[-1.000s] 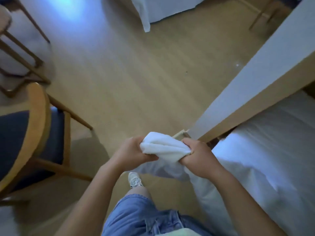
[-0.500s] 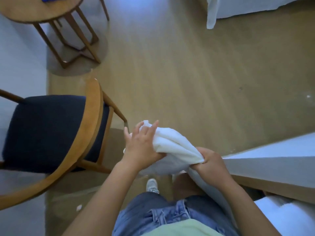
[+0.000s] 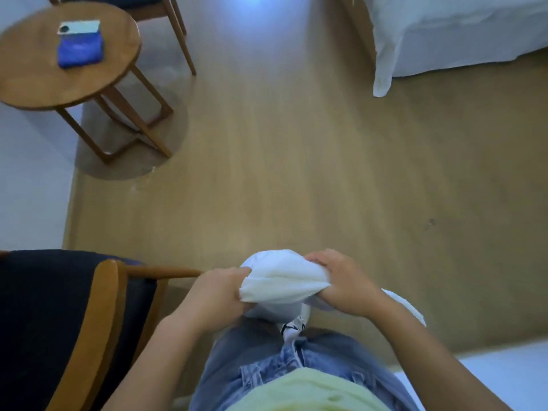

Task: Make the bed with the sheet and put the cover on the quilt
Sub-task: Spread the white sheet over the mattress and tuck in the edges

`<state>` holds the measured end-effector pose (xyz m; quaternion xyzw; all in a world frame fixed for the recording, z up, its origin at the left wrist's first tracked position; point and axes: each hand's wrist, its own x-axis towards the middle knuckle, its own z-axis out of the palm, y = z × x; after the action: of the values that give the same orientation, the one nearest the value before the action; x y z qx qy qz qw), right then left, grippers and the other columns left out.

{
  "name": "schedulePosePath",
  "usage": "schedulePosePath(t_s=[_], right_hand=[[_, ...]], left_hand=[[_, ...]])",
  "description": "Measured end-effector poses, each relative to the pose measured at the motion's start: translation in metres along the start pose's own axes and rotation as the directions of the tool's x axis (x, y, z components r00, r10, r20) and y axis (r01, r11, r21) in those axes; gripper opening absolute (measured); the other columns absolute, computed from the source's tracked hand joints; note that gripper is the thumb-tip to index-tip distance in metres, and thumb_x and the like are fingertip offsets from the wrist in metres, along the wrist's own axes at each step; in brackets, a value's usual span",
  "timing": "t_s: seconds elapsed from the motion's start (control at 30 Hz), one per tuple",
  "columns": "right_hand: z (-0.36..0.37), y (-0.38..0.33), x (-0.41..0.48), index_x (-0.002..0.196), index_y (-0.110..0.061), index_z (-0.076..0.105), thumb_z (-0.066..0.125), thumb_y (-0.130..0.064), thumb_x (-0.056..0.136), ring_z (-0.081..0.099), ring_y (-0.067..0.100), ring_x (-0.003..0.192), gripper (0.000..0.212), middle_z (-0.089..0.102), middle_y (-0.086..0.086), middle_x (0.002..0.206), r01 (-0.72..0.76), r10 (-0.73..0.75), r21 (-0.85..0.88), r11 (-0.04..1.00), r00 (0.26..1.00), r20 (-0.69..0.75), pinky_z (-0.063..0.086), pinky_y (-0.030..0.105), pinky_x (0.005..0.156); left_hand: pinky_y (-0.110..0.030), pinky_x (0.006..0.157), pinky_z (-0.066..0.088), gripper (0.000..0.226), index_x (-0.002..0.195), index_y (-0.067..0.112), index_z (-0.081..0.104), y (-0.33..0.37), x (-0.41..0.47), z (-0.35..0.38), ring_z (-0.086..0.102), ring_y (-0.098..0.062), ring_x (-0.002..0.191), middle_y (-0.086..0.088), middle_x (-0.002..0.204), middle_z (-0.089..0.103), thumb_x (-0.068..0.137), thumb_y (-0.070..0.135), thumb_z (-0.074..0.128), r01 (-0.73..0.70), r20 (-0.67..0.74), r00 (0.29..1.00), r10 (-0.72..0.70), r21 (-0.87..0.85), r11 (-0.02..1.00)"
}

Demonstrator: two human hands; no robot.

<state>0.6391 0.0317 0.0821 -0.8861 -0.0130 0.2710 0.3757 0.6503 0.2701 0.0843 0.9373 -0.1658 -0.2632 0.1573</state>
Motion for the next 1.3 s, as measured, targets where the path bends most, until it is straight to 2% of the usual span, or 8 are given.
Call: schedulePosePath(t_s=[0.23,0.4,0.53,0.7,0.83,1.07,1.17,1.3], right_hand=[[-0.115,-0.050,0.138,0.139,-0.043,0.032,0.082,-0.052,0.056,0.037,0.004,0.126,0.097,0.041,-0.020,0.131,0.162,-0.150,-0.019,0.987,0.947,0.285,0.032,0.025,0.106],[-0.178,-0.074,0.259,0.111,-0.027,0.058,0.063,-0.039,0.070,0.057,0.014,0.090,0.042,0.061,-0.013,0.096,0.129,-0.103,-0.158,0.979,0.981,0.166,0.047,0.028,0.077],[-0.227,-0.094,0.341,0.077,-0.032,0.052,0.047,-0.036,0.065,0.059,0.017,0.073,0.014,0.061,-0.010,0.073,0.056,-0.057,-0.033,0.998,0.998,-0.039,0.047,0.034,0.067],[-0.310,-0.106,0.443,0.084,-0.018,0.062,0.066,-0.022,0.078,0.057,0.009,0.065,0.008,0.063,-0.007,0.070,-0.012,0.065,0.193,0.981,0.961,-0.270,0.045,0.027,0.061],[-0.365,-0.110,0.534,0.091,-0.012,0.064,0.067,-0.010,0.083,0.057,0.004,0.069,0.009,0.065,-0.006,0.076,0.005,0.074,0.278,0.961,0.960,-0.272,0.043,0.017,0.061],[-0.481,-0.120,0.722,0.095,-0.034,0.061,0.058,-0.016,0.086,0.060,0.012,0.086,0.020,0.067,-0.012,0.090,0.037,0.011,0.236,0.971,0.980,-0.198,0.046,0.026,0.076],[-0.541,-0.132,0.788,0.098,-0.032,0.062,0.057,-0.017,0.086,0.061,0.017,0.085,0.020,0.067,-0.011,0.088,0.029,0.023,0.225,0.974,0.974,-0.227,0.048,0.033,0.077],[-0.619,-0.146,0.867,0.099,-0.030,0.062,0.058,-0.012,0.082,0.061,0.016,0.085,0.025,0.066,-0.013,0.086,0.061,-0.001,0.214,0.975,0.962,-0.274,0.049,0.034,0.077]], left_hand=[[-0.032,0.072,0.044,0.022,0.101,0.027,0.055,0.041,0.145,-0.107,0.058,-0.022,0.091,0.005,0.100,0.062,0.080,0.032,0.060,-0.117,-0.010,0.993,0.117,0.002,0.993],[-0.029,0.060,0.039,0.019,0.091,0.023,0.058,0.013,0.273,-0.178,0.062,-0.023,0.079,0.003,0.088,0.066,0.077,0.035,0.061,-0.164,-0.161,0.971,0.177,0.087,0.983],[-0.020,0.054,0.028,0.006,0.061,0.018,0.053,-0.016,0.371,-0.238,0.053,-0.025,0.048,0.003,0.052,0.054,0.065,0.022,0.050,-0.356,-0.449,0.824,0.347,0.067,0.932],[-0.031,0.089,0.033,0.039,0.103,0.017,0.057,-0.026,0.497,-0.319,0.051,-0.020,0.109,-0.002,0.104,0.067,0.068,0.032,0.048,-0.388,-0.529,0.756,0.385,0.111,0.915],[-0.039,0.104,0.023,0.075,0.136,0.027,0.023,-0.035,0.582,-0.362,0.018,-0.024,0.133,-0.009,0.147,0.023,0.069,0.045,0.052,-0.204,-0.478,0.870,0.124,-0.118,0.972],[-0.049,0.112,0.026,0.102,0.147,0.035,0.004,-0.057,0.749,-0.453,0.007,-0.018,0.141,0.008,0.152,-0.002,0.072,0.046,0.072,0.159,-0.249,0.914,-0.321,-0.508,0.846],[-0.043,0.108,0.034,0.121,0.147,0.035,-0.001,-0.058,0.816,-0.515,0.025,-0.017,0.136,0.010,0.149,0.015,0.059,0.043,0.080,0.207,-0.128,0.889,-0.439,-0.742,0.637],[-0.041,0.083,0.042,0.124,0.149,0.034,0.010,-0.064,0.904,-0.589,0.046,-0.023,0.119,-0.002,0.143,0.044,0.046,0.056,0.075,0.302,0.299,0.842,-0.450,-0.951,-0.066]])
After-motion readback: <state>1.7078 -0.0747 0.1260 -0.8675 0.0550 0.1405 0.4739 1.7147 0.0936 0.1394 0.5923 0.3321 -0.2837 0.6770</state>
